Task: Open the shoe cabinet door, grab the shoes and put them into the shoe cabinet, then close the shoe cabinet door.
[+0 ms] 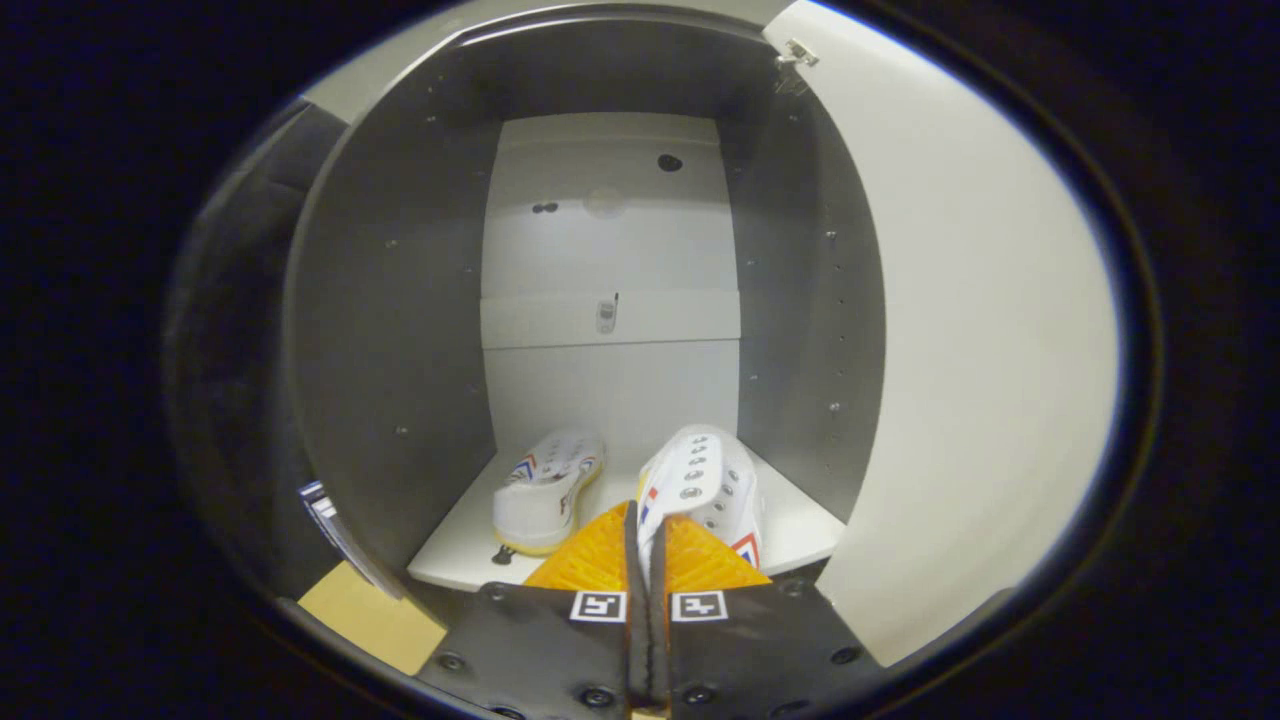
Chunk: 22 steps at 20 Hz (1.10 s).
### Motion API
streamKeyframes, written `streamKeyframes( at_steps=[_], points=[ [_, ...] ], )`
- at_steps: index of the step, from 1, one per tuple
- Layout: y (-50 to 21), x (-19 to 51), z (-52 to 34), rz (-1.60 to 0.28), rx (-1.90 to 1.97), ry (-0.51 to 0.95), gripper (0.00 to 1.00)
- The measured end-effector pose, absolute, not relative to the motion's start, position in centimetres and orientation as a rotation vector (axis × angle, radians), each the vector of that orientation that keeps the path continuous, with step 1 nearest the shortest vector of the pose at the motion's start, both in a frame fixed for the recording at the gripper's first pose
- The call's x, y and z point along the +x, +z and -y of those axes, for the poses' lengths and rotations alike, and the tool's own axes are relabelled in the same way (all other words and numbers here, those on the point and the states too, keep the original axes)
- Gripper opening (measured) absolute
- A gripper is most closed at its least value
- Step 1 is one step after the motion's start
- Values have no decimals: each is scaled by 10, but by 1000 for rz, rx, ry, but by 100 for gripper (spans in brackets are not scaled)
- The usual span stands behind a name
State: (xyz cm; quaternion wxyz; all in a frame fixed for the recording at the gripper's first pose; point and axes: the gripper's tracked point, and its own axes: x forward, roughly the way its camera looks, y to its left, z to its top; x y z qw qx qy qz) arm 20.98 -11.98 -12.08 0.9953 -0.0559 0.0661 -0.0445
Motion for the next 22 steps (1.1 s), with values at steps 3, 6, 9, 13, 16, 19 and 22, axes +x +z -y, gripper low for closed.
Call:
streamKeyframes(
  at_steps=[3,6,9,13,16,19,22],
  points=[
    [-122,251,126,-141,-172,-87,2],
    [-126,284,132,-166,-192,-87,2],
    [-127,310,138,-185,-223,-81,2],
    [-138,336,142,-223,-257,-67,2],
    [-153,347,147,-272,-261,-68,2],
    [-159,351,147,-302,-255,-62,3],
    [-161,352,148,-312,-256,-66,3]
  ],
)
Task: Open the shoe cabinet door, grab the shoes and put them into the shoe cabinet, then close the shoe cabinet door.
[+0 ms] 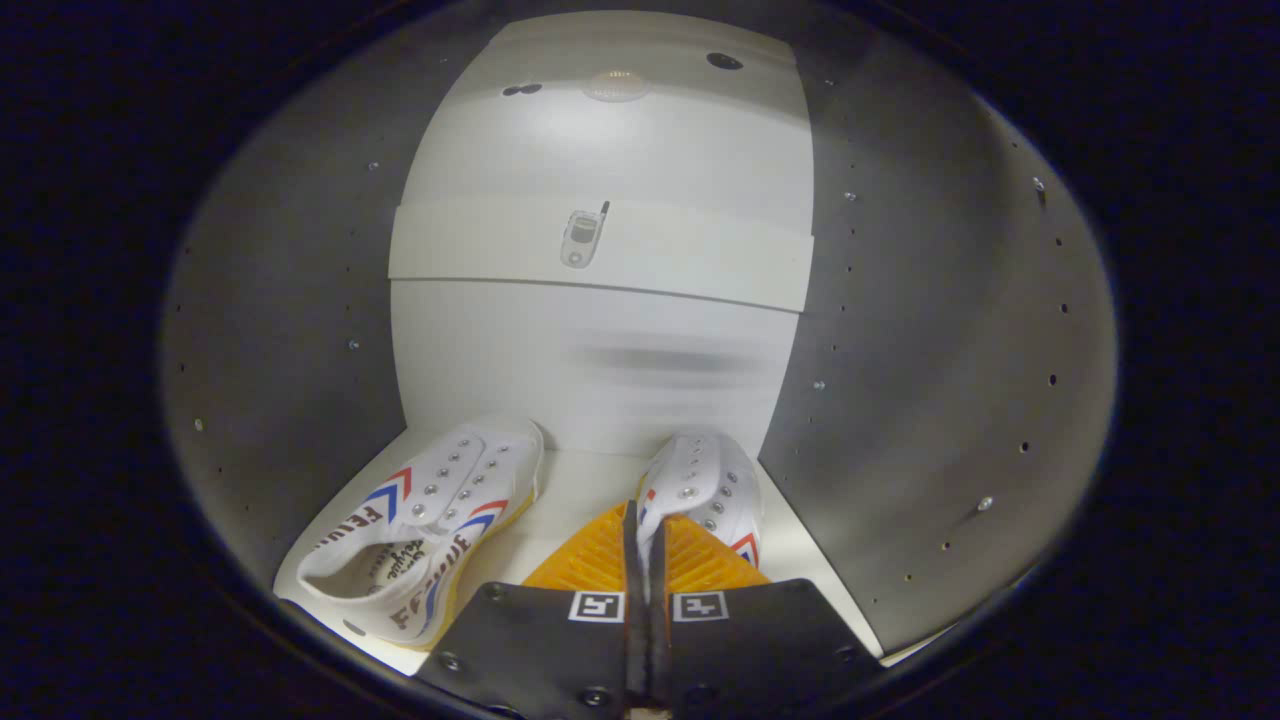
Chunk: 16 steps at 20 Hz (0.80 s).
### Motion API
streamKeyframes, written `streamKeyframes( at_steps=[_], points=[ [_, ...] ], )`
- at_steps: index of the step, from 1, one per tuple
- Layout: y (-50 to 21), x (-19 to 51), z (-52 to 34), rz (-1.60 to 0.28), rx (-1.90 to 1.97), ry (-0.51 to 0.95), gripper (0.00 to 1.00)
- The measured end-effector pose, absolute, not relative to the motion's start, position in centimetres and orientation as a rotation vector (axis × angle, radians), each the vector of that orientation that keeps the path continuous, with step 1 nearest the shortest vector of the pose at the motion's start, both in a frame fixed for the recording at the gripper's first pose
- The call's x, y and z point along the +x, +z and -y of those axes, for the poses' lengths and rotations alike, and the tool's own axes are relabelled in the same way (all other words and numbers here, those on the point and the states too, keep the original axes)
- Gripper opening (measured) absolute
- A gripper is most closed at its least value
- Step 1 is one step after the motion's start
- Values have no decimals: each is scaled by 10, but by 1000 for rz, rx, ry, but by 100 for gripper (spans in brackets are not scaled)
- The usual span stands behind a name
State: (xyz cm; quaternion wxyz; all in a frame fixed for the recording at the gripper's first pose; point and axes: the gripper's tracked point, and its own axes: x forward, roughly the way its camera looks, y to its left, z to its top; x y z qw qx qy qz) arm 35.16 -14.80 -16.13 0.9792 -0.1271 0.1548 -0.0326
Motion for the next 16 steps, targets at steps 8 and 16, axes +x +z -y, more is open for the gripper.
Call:
streamKeyframes(
  at_steps=[8,16],
  points=[
    [-165,347,143,-315,-320,-65,34],
    [-155,312,127,-284,-314,-26,67]
  ],
)
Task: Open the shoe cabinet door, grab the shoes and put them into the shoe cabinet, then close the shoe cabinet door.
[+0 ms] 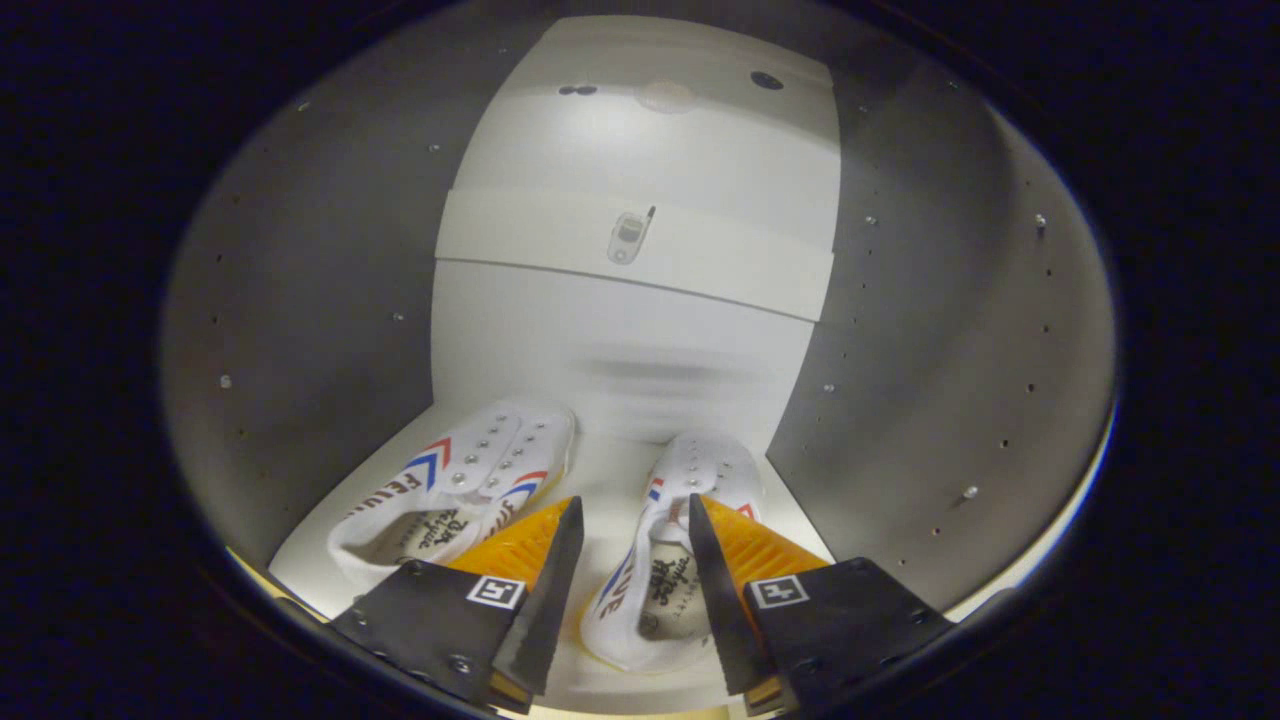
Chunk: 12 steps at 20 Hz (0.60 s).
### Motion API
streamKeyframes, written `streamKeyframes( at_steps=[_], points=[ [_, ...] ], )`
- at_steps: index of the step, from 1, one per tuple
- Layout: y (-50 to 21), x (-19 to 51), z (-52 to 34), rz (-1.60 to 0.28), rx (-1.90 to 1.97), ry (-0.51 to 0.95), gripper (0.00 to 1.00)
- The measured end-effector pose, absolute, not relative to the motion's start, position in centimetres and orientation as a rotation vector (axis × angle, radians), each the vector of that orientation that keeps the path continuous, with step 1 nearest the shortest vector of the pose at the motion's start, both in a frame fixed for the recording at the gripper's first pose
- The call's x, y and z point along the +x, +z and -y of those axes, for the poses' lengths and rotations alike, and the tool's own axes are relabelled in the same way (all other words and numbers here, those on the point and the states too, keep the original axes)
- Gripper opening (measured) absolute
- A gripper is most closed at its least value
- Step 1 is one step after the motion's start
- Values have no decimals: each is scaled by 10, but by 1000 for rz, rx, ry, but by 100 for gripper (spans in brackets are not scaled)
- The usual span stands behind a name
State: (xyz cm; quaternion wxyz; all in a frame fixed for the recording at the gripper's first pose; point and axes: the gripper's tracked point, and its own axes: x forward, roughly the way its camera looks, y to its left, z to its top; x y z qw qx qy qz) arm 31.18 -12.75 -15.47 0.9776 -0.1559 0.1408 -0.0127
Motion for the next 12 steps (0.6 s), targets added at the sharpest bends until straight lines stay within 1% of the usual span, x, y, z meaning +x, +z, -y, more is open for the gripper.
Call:
streamKeyframes(
  at_steps=[5,8,12],
  points=[
    [-121,244,105,-202,-256,25,67],
    [-92,185,95,-142,-216,62,67],
    [-52,107,105,-90,-160,87,66]
  ],
)
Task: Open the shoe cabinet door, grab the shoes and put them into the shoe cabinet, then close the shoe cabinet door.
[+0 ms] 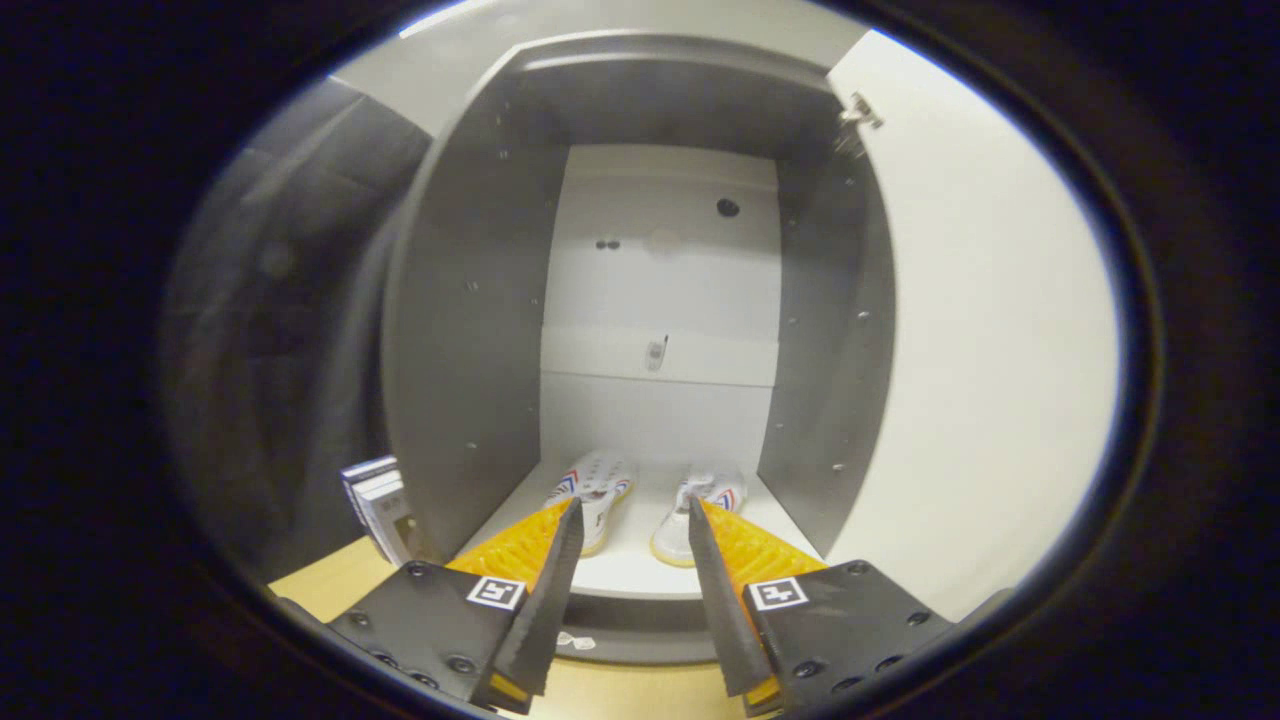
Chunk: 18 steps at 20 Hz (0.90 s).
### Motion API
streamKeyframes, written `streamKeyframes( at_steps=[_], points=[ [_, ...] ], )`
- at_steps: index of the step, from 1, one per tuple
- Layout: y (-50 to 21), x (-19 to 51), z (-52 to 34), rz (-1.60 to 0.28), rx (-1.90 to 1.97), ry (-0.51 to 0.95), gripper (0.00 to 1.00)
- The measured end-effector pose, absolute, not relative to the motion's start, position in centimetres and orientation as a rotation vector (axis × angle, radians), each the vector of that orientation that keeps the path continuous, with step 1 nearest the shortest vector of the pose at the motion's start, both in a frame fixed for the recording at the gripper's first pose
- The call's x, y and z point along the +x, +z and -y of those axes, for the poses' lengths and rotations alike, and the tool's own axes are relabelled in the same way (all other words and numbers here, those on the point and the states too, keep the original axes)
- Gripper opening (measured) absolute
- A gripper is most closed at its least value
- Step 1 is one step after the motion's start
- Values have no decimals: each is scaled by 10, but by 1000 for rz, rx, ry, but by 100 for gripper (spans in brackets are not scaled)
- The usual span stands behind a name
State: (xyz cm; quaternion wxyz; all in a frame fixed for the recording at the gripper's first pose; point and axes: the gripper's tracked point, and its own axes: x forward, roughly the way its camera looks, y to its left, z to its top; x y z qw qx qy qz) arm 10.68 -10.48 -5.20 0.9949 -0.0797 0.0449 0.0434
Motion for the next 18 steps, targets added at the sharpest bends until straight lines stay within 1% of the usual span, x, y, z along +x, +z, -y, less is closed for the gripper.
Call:
streamKeyframes(
  at_steps=[10,18],
  points=[
    [26,-64,161,-18,-121,148,66],
    [52,-155,254,6,-90,115,66]
  ],
)
